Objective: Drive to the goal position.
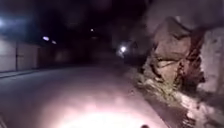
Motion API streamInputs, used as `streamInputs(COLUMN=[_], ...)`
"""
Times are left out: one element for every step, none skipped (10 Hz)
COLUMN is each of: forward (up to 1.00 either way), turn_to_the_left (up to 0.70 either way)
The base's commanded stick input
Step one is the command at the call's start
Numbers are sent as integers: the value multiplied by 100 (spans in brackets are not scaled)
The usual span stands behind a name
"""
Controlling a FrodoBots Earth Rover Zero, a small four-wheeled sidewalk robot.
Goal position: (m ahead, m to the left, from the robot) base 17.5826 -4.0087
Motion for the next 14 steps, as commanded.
streamInputs(forward=[70,70,70,70,70,70,70,70,70,70,70,70,70,70], turn_to_the_left=[0,0,0,0,0,0,0,0,0,0,0,0,0,0])
